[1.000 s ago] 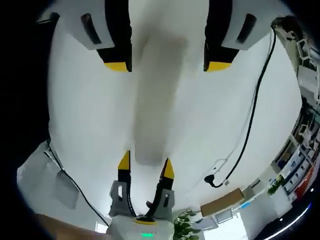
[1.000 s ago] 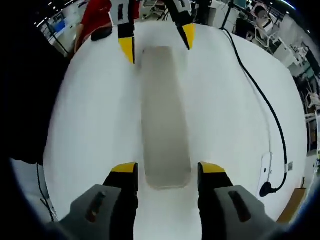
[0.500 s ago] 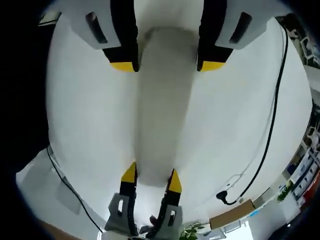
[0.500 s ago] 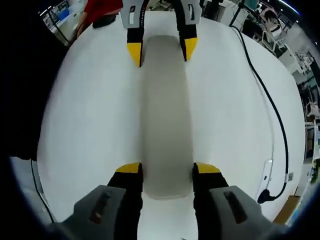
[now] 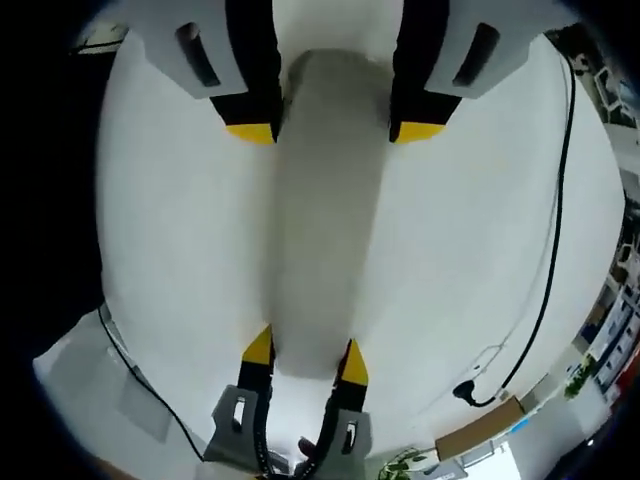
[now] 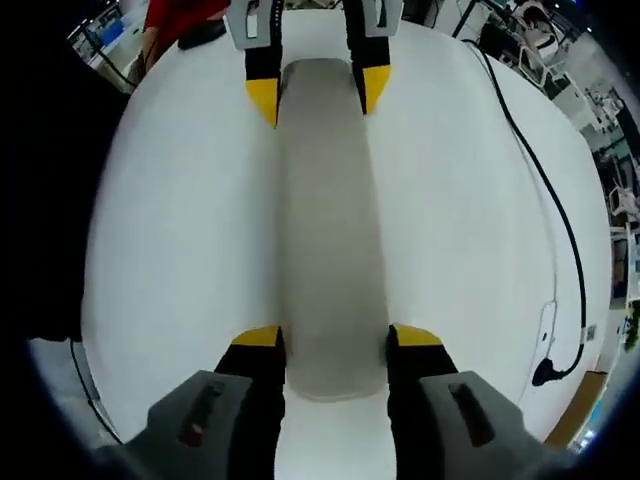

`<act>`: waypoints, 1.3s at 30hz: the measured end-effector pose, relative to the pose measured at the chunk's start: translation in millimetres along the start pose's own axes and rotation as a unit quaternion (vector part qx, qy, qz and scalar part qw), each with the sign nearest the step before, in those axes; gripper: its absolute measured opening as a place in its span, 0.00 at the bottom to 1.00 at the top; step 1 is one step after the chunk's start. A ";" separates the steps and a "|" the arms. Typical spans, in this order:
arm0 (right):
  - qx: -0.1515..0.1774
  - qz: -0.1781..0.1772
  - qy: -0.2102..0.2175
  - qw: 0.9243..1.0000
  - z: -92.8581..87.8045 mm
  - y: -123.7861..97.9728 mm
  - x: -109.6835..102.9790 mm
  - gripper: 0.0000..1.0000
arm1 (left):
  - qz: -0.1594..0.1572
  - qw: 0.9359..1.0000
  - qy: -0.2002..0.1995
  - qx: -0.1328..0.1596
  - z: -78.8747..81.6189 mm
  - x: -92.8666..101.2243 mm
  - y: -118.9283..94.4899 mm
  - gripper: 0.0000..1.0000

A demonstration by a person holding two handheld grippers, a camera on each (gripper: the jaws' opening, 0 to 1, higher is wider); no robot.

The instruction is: Arrange the utensils inside the cutlery case until each visible utensil rests in its matching compartment.

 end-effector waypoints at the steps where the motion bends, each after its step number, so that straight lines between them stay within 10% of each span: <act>1: 0.003 -0.001 0.003 1.000 -0.2 -0.4 -3.1 0.38 | 0.000 1.000 0.001 -0.001 -0.5 1.8 -0.1 0.43; 39: 0.004 -0.020 0.049 0.999 2.3 -7.5 -152.2 0.39 | -0.001 1.000 0.017 0.015 -24.3 135.5 -12.4 0.44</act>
Point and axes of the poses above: the point that each gripper's makers call its tool centre point, and the gripper's own axes: y roughly forward along the fingers, x roughly to its right, z roughly out of its top, the point moved 7 cm from there along -y, roughly backward along the fingers, and after that the axes turned 3 degrees about x, right-handed, at the moved point
